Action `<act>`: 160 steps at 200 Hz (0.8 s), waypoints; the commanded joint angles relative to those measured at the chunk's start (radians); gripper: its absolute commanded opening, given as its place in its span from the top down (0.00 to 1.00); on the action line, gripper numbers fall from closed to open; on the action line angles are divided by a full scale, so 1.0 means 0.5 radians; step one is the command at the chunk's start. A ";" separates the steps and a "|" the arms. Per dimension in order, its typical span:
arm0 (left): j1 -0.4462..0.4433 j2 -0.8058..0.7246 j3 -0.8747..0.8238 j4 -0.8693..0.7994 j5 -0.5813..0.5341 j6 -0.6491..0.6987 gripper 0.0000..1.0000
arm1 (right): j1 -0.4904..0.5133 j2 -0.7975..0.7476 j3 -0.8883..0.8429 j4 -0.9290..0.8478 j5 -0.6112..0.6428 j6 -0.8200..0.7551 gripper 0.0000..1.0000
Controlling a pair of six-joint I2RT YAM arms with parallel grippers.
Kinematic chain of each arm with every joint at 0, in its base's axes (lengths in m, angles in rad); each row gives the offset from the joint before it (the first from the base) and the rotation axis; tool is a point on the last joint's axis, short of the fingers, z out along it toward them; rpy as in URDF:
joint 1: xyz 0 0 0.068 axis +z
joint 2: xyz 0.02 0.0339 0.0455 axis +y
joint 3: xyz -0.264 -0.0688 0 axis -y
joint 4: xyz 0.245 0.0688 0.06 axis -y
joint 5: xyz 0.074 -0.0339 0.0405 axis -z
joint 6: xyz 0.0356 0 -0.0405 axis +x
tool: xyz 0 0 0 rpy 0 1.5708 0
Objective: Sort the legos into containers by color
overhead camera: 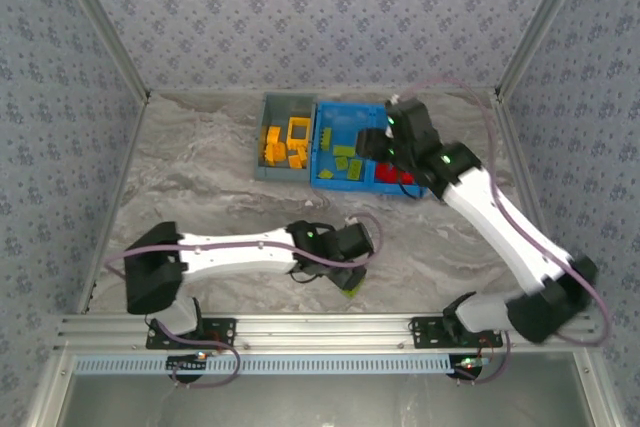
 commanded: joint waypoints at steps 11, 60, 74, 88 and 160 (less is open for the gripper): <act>-0.045 0.219 0.128 -0.149 0.062 0.006 0.26 | 0.037 -0.488 -0.417 -0.306 -0.171 0.026 0.34; -0.093 0.386 0.145 -0.070 0.151 0.024 0.26 | 0.035 -0.968 -0.568 -0.649 -0.145 0.142 0.33; -0.094 0.405 0.138 -0.003 0.153 0.020 0.28 | 0.033 -0.990 -0.588 -0.656 -0.145 0.149 0.33; -0.093 0.415 0.137 -0.003 0.132 0.012 0.30 | 0.034 -0.985 -0.605 -0.640 -0.161 0.155 0.34; -0.093 0.282 0.265 -0.046 0.042 -0.033 0.32 | 0.039 -0.963 -0.619 -0.582 -0.177 0.167 0.35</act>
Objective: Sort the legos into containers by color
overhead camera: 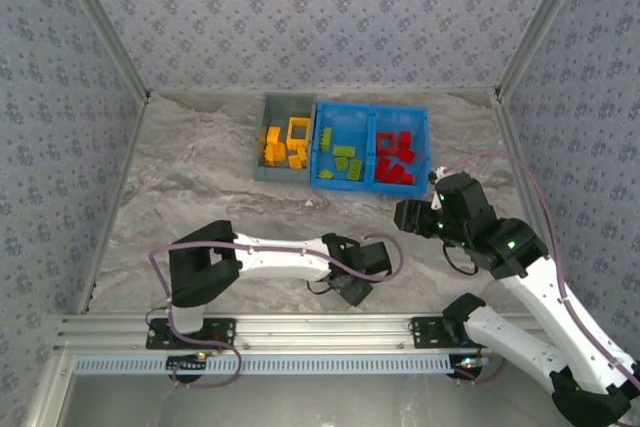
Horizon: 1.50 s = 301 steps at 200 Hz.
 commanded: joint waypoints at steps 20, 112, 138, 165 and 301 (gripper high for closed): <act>-0.011 -0.031 0.124 -0.035 0.058 0.000 0.34 | 0.009 -0.019 0.002 -0.027 -0.008 0.027 0.35; -0.018 0.136 0.142 -0.035 0.204 -0.046 0.29 | 0.016 -0.026 -0.014 -0.015 -0.010 0.037 0.35; -0.017 0.202 0.156 -0.022 0.239 -0.049 0.35 | 0.015 -0.043 -0.006 -0.024 -0.054 0.028 0.35; -0.017 0.242 0.176 -0.019 0.207 -0.053 0.53 | 0.016 -0.103 0.012 -0.077 -0.082 0.032 0.35; 0.869 -0.268 0.485 -0.211 0.235 0.167 0.75 | 0.466 0.085 -0.147 0.592 0.101 -0.083 0.36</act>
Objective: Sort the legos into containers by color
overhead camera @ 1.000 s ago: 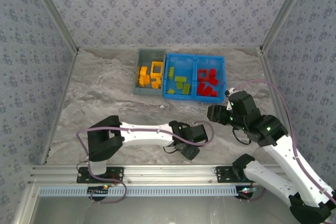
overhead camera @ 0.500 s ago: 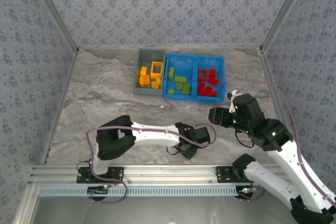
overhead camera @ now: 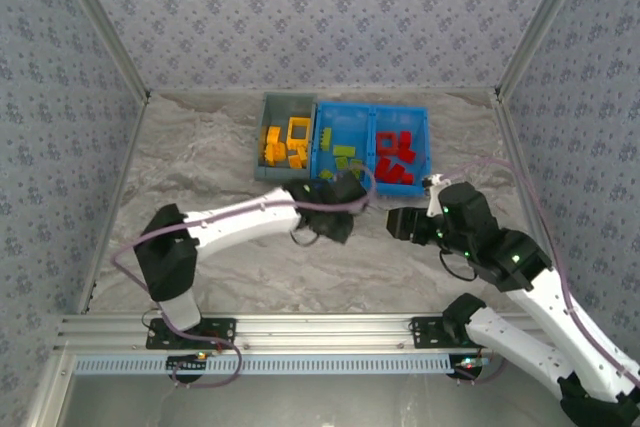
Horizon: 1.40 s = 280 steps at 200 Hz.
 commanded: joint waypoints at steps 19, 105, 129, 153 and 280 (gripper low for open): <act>0.390 0.198 0.442 -0.024 0.239 0.212 0.75 | 0.480 0.373 0.071 0.453 0.547 -0.181 0.36; 0.717 1.439 2.171 -0.330 0.251 0.174 0.79 | 0.486 0.921 0.239 0.851 1.302 -0.168 0.31; 0.750 1.570 2.272 -0.237 0.300 0.111 0.79 | 0.424 0.943 0.267 0.839 1.250 -0.126 0.31; 0.778 1.637 2.271 -0.164 0.360 0.044 0.79 | 0.396 0.926 0.267 0.818 1.213 -0.098 0.31; 0.803 1.408 2.216 -0.054 0.662 -0.090 0.55 | 0.416 0.809 0.194 0.704 1.155 0.014 0.32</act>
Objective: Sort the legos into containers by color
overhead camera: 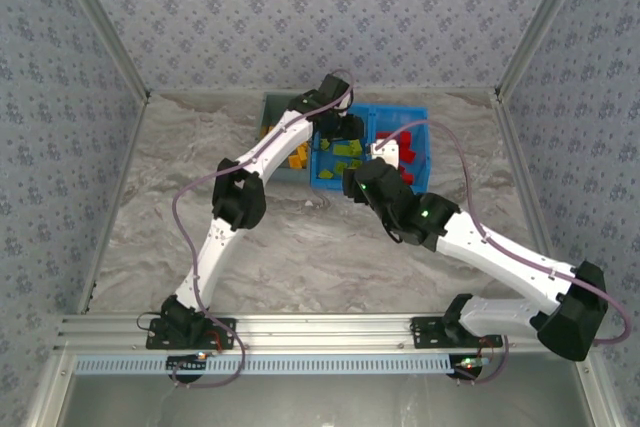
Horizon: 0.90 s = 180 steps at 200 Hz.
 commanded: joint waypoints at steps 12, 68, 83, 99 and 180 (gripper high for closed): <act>-0.012 -0.391 -0.093 0.033 0.001 -0.040 0.54 | 0.026 -0.109 -0.024 -0.093 0.004 0.053 0.32; -0.029 -1.281 -1.085 0.343 -0.235 -0.134 0.37 | -0.001 -0.225 -0.030 -0.285 -0.085 0.003 0.31; -0.032 -1.572 -1.446 0.435 -0.304 -0.146 0.28 | -0.048 -0.235 -0.019 -0.368 -0.162 -0.038 0.27; -0.028 -1.886 -1.772 0.457 -0.393 -0.143 0.01 | -0.112 -0.253 -0.018 -0.423 -0.239 -0.078 0.19; 0.185 -3.215 -2.930 -0.172 -1.851 -0.239 0.00 | -0.472 -0.779 -0.362 -0.628 0.588 -0.014 0.00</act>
